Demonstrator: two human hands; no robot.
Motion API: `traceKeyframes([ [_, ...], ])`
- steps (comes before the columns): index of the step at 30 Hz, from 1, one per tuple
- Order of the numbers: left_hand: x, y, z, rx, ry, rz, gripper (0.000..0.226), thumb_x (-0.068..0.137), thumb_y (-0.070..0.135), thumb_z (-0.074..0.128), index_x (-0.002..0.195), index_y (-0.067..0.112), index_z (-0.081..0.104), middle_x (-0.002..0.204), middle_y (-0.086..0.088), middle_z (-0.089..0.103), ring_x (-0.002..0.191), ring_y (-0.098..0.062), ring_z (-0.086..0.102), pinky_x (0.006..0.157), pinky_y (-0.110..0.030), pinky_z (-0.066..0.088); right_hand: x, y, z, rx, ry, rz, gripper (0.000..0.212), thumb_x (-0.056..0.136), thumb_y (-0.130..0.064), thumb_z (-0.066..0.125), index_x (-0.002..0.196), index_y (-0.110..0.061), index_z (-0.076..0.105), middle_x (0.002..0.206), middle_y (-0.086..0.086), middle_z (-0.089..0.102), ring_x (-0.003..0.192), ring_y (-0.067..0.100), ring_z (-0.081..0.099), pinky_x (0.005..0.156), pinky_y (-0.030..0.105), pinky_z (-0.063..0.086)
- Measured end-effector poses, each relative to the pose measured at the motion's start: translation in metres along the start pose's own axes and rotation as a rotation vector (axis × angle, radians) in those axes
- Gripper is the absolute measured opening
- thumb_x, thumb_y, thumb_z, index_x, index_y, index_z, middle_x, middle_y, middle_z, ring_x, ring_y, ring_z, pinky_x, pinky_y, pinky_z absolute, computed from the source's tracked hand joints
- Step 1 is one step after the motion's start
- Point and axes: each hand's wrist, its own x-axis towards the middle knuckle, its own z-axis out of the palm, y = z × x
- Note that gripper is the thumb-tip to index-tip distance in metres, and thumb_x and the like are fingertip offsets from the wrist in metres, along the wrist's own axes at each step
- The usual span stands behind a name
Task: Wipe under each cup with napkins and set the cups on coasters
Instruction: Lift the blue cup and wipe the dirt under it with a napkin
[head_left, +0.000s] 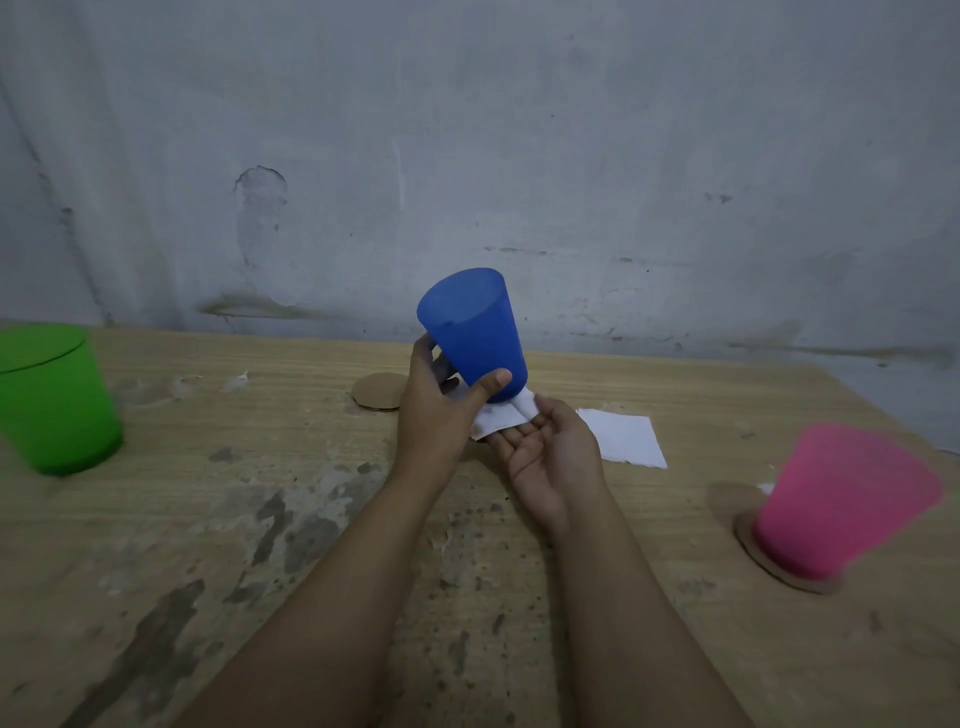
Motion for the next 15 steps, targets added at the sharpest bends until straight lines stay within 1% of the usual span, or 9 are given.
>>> traceKeyframes([
  [2, 0.001, 0.000, -0.002, 0.016, 0.019, -0.004, 0.068, 0.074, 0.021, 0.079, 0.131, 0.026, 0.042, 0.120, 0.003, 0.065, 0.107, -0.014, 0.063, 0.090, -0.042, 0.054, -0.001, -0.002, 0.000, 0.009, 0.010, 0.017, 0.032, 0.096, -0.014, 0.037, 0.110, 0.009, 0.054, 0.097, 0.027, 0.070, 0.085, 0.032, 0.071, 0.072, 0.040, 0.060],
  [5, 0.003, -0.002, -0.006, 0.072, 0.045, -0.002, 0.067, 0.071, 0.030, 0.080, 0.127, 0.033, 0.042, 0.119, 0.006, 0.064, 0.111, -0.014, 0.060, 0.096, -0.047, 0.050, -0.001, -0.005, -0.001, -0.017, 0.059, 0.016, 0.032, 0.094, -0.014, 0.038, 0.111, 0.008, 0.055, 0.105, 0.027, 0.068, 0.091, 0.033, 0.069, 0.077, 0.044, 0.058],
  [7, 0.003, -0.001, -0.007, 0.097, 0.048, 0.000, 0.067, 0.070, 0.033, 0.080, 0.125, 0.035, 0.041, 0.118, 0.008, 0.064, 0.111, -0.014, 0.060, 0.097, -0.047, 0.049, -0.001, -0.008, -0.002, -0.010, 0.094, -0.004, 0.030, 0.093, -0.012, 0.039, 0.109, 0.007, 0.056, 0.104, 0.026, 0.068, 0.092, 0.032, 0.069, 0.077, 0.043, 0.057],
  [10, 0.003, -0.001, -0.007, 0.115, 0.048, -0.004, 0.065, 0.074, 0.027, 0.079, 0.126, 0.033, 0.040, 0.110, 0.015, 0.061, 0.108, -0.005, 0.058, 0.099, -0.043, 0.047, -0.002, -0.011, -0.001, 0.050, 0.123, -0.049, 0.027, 0.093, -0.011, 0.040, 0.106, 0.006, 0.057, 0.100, 0.025, 0.069, 0.093, 0.032, 0.067, 0.077, 0.042, 0.057],
  [12, 0.003, -0.001, -0.007, 0.123, 0.045, -0.002, 0.065, 0.074, 0.025, 0.078, 0.125, 0.033, 0.039, 0.107, 0.019, 0.060, 0.104, 0.003, 0.056, 0.100, -0.041, 0.046, -0.002, -0.012, -0.001, 0.099, 0.129, -0.084, 0.029, 0.093, -0.011, 0.041, 0.112, 0.006, 0.054, 0.109, 0.026, 0.065, 0.100, 0.034, 0.065, 0.082, 0.043, 0.056],
  [13, 0.003, -0.001, -0.007, 0.124, 0.043, -0.001, 0.065, 0.074, 0.025, 0.078, 0.125, 0.033, 0.039, 0.109, 0.017, 0.060, 0.105, 0.003, 0.056, 0.100, -0.041, 0.046, -0.001, -0.012, -0.001, 0.120, 0.123, -0.094, 0.031, 0.093, -0.011, 0.041, 0.116, 0.006, 0.052, 0.114, 0.027, 0.063, 0.103, 0.034, 0.064, 0.083, 0.042, 0.055],
  [15, 0.002, -0.002, -0.006, 0.123, 0.037, -0.006, 0.066, 0.074, 0.026, 0.079, 0.126, 0.033, 0.040, 0.116, 0.011, 0.063, 0.108, -0.005, 0.059, 0.100, -0.044, 0.046, -0.001, -0.012, 0.000, 0.130, 0.100, -0.090, 0.033, 0.094, -0.013, 0.041, 0.120, 0.006, 0.050, 0.118, 0.027, 0.061, 0.105, 0.034, 0.063, 0.082, 0.041, 0.054],
])
